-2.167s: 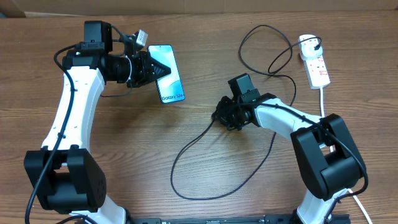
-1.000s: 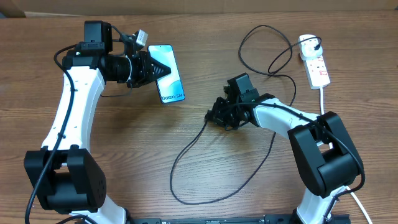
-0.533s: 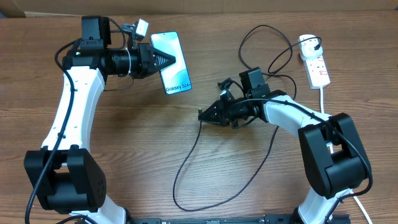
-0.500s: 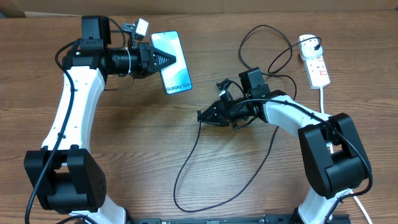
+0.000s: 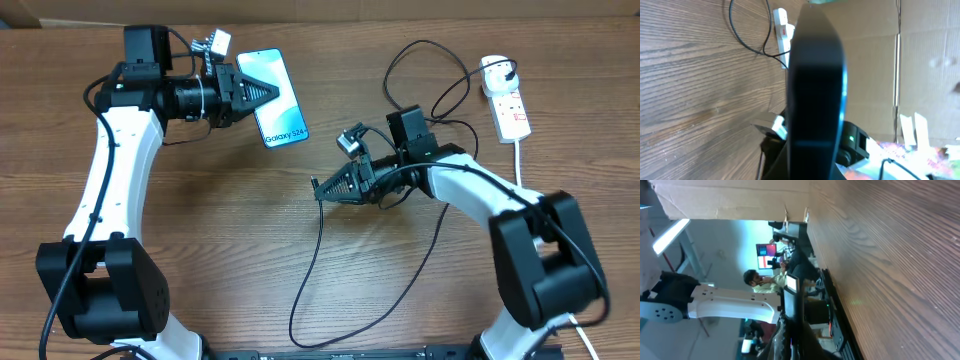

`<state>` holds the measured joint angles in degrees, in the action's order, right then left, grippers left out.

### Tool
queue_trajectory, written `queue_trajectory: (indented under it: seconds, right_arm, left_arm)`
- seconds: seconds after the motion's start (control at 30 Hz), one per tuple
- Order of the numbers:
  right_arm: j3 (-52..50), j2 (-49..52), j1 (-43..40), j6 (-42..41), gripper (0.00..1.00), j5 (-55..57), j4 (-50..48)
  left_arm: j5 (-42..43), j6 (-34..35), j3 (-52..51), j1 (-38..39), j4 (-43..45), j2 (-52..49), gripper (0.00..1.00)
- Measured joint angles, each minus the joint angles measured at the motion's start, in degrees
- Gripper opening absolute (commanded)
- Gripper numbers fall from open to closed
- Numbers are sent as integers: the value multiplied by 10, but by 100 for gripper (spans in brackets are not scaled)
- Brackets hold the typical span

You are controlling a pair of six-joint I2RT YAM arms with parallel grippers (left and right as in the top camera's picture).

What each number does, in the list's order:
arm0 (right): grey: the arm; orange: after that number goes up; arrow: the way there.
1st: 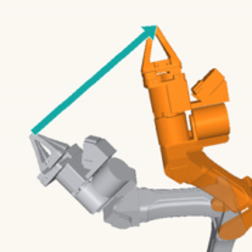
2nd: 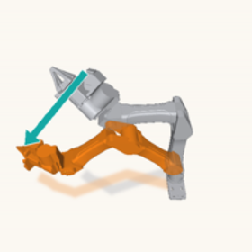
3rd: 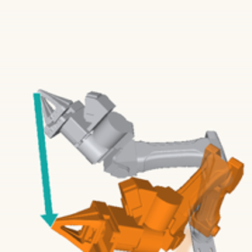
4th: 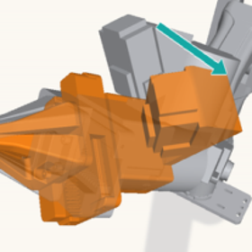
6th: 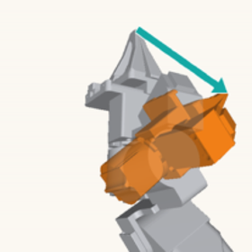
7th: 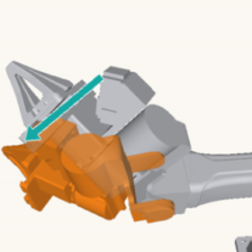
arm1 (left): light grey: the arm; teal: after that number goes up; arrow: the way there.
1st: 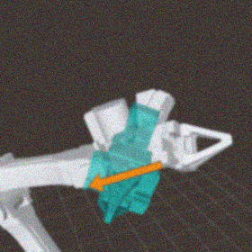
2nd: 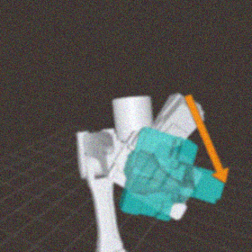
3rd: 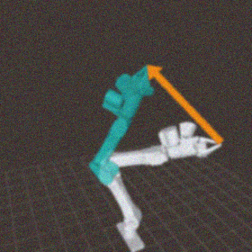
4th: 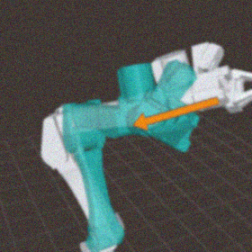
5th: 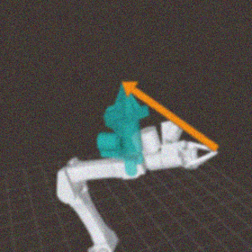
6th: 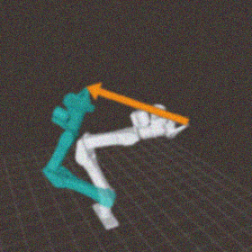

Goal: Plug charger to phone and switch on socket
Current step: 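Lift the plug with the right gripper toward the phone's bottom edge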

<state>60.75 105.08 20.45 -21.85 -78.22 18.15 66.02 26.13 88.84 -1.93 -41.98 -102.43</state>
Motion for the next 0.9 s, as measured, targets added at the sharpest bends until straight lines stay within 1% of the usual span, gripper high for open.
queue_trajectory:
  seconds: [0.17, 0.3, 0.47, 0.7, 0.9]
  right_arm:
    - [1, -81, 14, 4, 4, 69, 51]
    - [1, -126, 41, 7, 4, 122, 60]
    - [1, -133, 72, 7, 4, 167, 59]
    - [1, -136, 77, 7, 4, 199, 59]
    - [2, -182, 77, 6, 4, 208, 59]
  left_arm:
    - [6, 23, 0, -1, 0, 0, 4]
    - [18, 29, 0, -1, 0, 0, 4]
    - [24, 35, 0, -1, 0, 0, 4]
    - [26, 36, 0, -1, -1, 0, 4]
    - [26, 29, 0, 0, -31, 0, 4]
